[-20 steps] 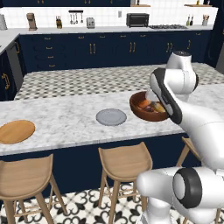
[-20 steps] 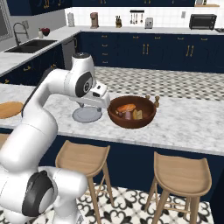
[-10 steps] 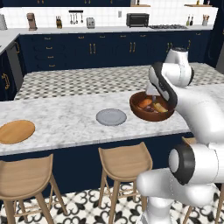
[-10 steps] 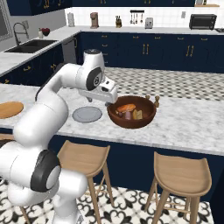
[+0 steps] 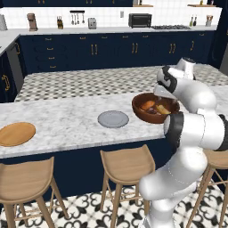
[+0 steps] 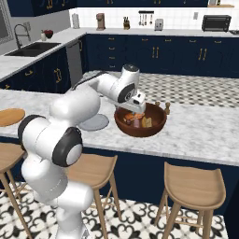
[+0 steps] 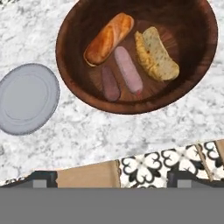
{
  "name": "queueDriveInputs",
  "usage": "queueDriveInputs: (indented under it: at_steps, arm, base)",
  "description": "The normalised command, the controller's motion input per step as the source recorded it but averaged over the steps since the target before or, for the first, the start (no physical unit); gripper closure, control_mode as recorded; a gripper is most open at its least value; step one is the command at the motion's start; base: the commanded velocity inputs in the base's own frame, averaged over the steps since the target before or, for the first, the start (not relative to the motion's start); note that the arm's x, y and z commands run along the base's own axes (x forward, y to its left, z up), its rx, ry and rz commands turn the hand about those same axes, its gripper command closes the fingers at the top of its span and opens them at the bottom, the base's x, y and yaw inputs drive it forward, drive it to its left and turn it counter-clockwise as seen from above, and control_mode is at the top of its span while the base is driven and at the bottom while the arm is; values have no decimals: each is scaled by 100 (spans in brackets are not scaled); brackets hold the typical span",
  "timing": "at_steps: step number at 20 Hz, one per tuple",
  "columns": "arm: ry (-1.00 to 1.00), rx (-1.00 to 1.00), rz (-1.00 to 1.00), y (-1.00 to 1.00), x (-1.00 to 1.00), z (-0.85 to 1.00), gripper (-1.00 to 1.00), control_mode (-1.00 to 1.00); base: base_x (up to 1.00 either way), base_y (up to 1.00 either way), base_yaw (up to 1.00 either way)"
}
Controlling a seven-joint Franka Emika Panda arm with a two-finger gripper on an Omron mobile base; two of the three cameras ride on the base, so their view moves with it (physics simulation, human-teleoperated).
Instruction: Place one bun and one sausage from the bowl on each plate.
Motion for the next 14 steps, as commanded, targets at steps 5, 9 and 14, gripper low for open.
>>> queueDriveInputs:
  at_steps: [5,9,14]
  arm:
    - [0,0,-1,18,100,-53,-100,-100]
    - [0,0,-8,22,92,-54,-100,-100]
    - [-1,6,-35,0,18,-60,-100,-100]
  base:
    - [0,0,0]
    - [0,0,0]
    - [0,0,0]
